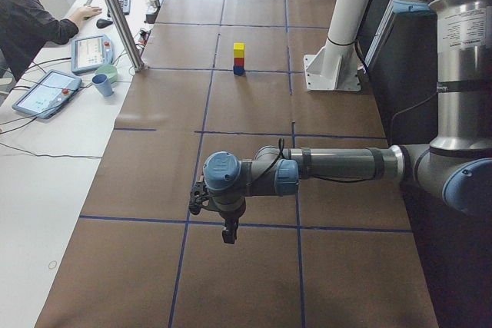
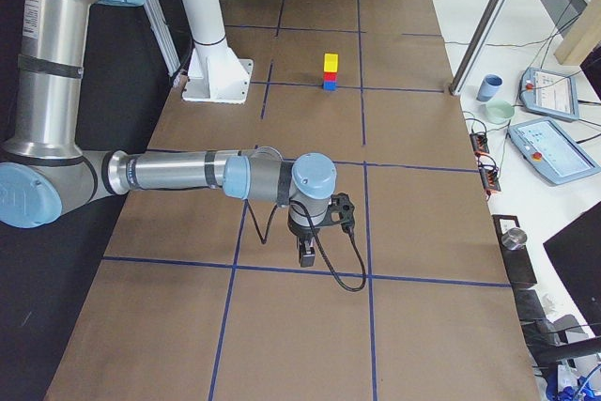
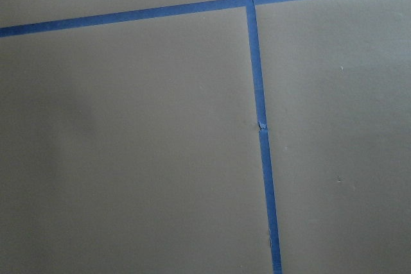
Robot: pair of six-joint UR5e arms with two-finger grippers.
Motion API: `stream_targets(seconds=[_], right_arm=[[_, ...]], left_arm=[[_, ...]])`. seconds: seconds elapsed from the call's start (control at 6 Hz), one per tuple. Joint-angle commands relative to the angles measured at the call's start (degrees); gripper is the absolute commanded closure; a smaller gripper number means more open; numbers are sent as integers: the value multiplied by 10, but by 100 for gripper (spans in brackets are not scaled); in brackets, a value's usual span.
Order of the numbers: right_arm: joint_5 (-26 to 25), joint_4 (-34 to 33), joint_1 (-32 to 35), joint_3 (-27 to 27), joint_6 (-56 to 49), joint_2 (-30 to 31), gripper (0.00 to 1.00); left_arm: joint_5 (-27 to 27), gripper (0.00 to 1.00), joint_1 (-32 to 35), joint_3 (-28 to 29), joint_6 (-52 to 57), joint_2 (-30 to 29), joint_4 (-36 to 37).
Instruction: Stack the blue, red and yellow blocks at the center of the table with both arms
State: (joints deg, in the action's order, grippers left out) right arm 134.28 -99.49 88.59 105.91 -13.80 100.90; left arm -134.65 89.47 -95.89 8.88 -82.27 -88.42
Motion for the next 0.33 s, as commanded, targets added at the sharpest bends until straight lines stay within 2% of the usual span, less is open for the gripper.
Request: stream_targets(seconds=[0.0,0.17], right_arm=[[0,0,0,0,0,0,0],[0,0,0,0,0,0,0]], left_arm=[[0,0,0,0,0,0,0],[0,0,0,1,0,0,0]])
